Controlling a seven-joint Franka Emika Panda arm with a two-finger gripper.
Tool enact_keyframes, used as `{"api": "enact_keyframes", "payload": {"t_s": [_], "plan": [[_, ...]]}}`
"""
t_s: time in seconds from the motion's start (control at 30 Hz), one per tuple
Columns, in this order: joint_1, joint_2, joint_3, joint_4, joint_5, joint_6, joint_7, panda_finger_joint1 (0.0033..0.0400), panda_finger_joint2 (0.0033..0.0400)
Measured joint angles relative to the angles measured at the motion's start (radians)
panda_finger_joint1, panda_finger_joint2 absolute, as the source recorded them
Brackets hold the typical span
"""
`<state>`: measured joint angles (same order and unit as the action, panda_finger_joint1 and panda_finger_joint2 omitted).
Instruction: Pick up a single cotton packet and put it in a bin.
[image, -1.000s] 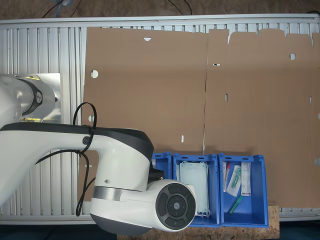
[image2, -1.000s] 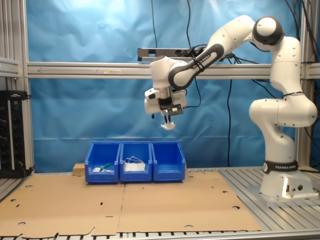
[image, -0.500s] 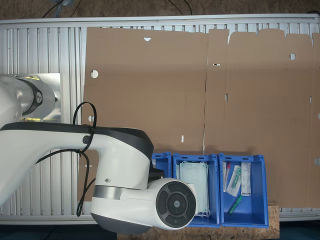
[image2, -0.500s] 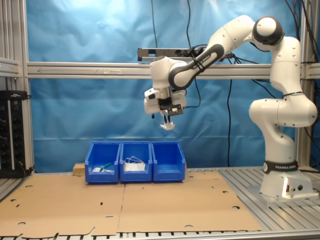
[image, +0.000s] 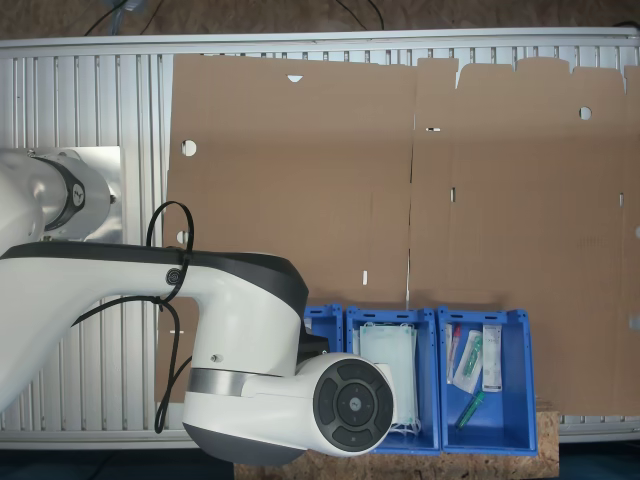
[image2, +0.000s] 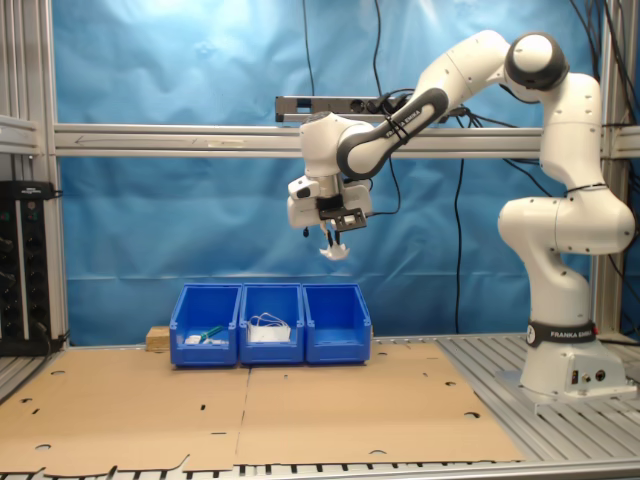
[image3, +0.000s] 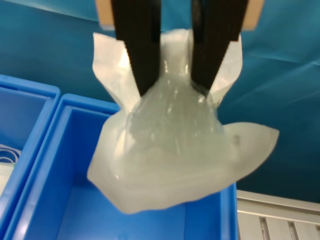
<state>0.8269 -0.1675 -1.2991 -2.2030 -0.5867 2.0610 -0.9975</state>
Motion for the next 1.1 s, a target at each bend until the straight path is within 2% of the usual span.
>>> {"api": "enact_keyframes", "payload": {"t_s": [0.33, 0.37, 0.53, 0.57, 0.73, 0.77, 1.0, 1.03, 1.1], "plan": [[0.000, 0.000, -0.002, 0.000, 0.000, 0.001, -0.002, 0.0040, 0.0040], [0.000, 0.000, -0.002, 0.000, 0.000, 0.001, -0.002, 0.0062, 0.0062], [0.000, 0.000, -0.002, 0.000, 0.000, 0.001, -0.003, 0.0062, 0.0062], [0.000, 0.000, -0.002, 0.000, 0.000, 0.001, -0.003, 0.0144, 0.0144], [0.000, 0.000, -0.002, 0.000, 0.000, 0.001, -0.003, 0.0144, 0.0144], [0.000, 0.000, -0.002, 0.000, 0.000, 0.001, -0.003, 0.0221, 0.0221], [0.000, 0.000, -0.002, 0.000, 0.000, 0.001, -0.003, 0.0221, 0.0221], [0.000, 0.000, -0.002, 0.000, 0.000, 0.001, -0.003, 0.0379, 0.0379], [0.000, 0.000, -0.002, 0.000, 0.000, 0.001, -0.003, 0.0379, 0.0379]]}}
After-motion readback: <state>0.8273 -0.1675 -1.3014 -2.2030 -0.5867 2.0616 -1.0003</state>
